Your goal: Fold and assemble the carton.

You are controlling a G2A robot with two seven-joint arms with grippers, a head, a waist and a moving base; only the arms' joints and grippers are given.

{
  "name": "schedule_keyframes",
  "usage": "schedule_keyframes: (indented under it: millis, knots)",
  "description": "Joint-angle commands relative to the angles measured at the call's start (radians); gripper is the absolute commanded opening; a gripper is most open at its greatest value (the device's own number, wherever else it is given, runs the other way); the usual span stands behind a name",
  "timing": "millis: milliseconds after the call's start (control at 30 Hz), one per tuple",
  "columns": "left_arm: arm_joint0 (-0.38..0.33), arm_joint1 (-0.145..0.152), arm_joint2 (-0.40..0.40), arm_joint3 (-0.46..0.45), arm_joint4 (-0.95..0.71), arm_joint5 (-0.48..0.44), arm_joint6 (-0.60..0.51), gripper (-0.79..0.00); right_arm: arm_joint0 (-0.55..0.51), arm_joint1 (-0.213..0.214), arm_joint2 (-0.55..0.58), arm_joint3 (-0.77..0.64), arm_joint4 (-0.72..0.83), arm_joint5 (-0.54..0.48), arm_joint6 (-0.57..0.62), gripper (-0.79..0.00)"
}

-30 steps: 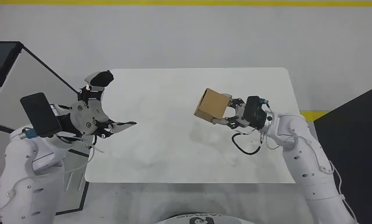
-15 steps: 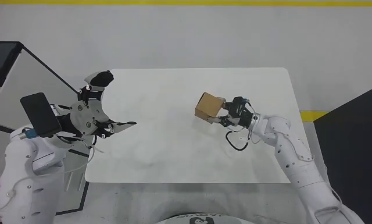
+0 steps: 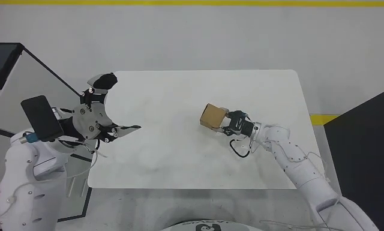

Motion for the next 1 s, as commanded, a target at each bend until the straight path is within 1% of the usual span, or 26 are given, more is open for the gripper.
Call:
schedule_keyframes:
  millis: [0,233,700,733,767,800,833,900,933,967]
  knots:
    - [0.000,0.000,0.000,0.000,0.000,0.000,0.000,0.000,0.010,-0.003,-0.017,0.025,-0.015,0.010,-0.013,-0.785]
    - [0.000,0.000,0.000,0.000,0.000,0.000,0.000,0.000,0.042,-0.019,-0.058,0.100,0.002,0.013,-0.036,-0.785]
    - [0.000,0.000,0.000,0.000,0.000,0.000,0.000,0.000,0.079,-0.038,-0.105,0.186,0.031,0.007,-0.043,-0.785]
    - [0.000,0.000,0.000,0.000,0.000,0.000,0.000,0.000,0.081,-0.039,-0.108,0.190,0.033,0.009,-0.043,-0.723]
    - [0.000,0.000,0.000,0.000,0.000,0.000,0.000,0.000,0.082,-0.040,-0.110,0.193,0.035,0.011,-0.043,-0.619]
    - [0.000,0.000,0.000,0.000,0.000,0.000,0.000,0.000,0.083,-0.041,-0.112,0.197,0.037,0.011,-0.044,-0.570]
    - [0.000,0.000,0.000,0.000,0.000,0.000,0.000,0.000,0.085,-0.042,-0.114,0.199,0.038,0.012,-0.045,-0.502]
    - [0.000,0.000,0.000,0.000,0.000,0.000,0.000,0.000,0.086,-0.042,-0.117,0.202,0.039,0.012,-0.047,-0.292]
    - [0.000,0.000,0.000,0.000,0.000,0.000,0.000,0.000,0.087,-0.042,-0.118,0.203,0.039,0.013,-0.049,-0.163]
    - [0.000,0.000,0.000,0.000,0.000,0.000,0.000,0.000,0.087,-0.042,-0.118,0.204,0.040,0.013,-0.051,-0.074]
